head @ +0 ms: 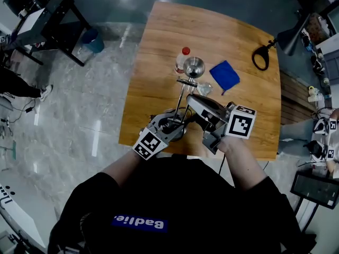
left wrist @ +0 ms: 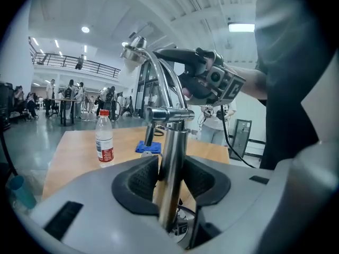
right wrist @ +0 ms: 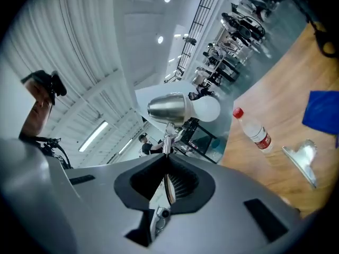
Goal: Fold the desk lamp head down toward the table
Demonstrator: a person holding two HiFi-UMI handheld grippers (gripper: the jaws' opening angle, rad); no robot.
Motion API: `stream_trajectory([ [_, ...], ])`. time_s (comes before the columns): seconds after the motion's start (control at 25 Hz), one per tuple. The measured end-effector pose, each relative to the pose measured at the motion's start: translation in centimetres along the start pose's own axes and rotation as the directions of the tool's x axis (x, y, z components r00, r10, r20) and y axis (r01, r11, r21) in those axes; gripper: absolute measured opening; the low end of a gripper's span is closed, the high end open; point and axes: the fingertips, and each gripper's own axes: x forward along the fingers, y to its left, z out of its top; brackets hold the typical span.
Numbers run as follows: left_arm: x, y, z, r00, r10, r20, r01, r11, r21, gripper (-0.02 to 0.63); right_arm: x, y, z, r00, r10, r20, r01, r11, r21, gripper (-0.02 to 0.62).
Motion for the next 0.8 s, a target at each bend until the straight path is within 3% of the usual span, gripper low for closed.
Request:
stream_trajectory([
  [0.2, -0.1, -0.2, 0.2, 1.000, -0.005, 0.024, 0.006, 1.000, -0.020, 0.149, -0.1, -1.0, 0.4, 1.000, -0.003, 0.014, 0.002, 0.998, 0.056, 0.029],
  [0.36, 0.0, -0.1, 0.2, 0.999, 0.000, 0.033, 0.001, 0.999, -0.034, 0.149, 0.2, -3.4, 0.8, 0.999, 0.020, 0.040, -0.027, 0.982, 0.188, 0.029],
  [0.56, 0.0, 0.0, 0.2, 0.999, 0.003, 0.035, -0.001, 0.999, -0.047, 0.150, 0.6, -7.6, 0.0, 0.999, -0.007, 0.038, -0.008, 0.924, 0.382, 0.034],
  [0.8, 0.0, 0.0, 0.1, 0.999, -0.007, 0.035, 0.009, 0.998, -0.063, 0.150, 0.7, -11.8, -2.6, 0.999, -0.050, -0.006, 0.045, 0.842, 0.538, 0.061],
])
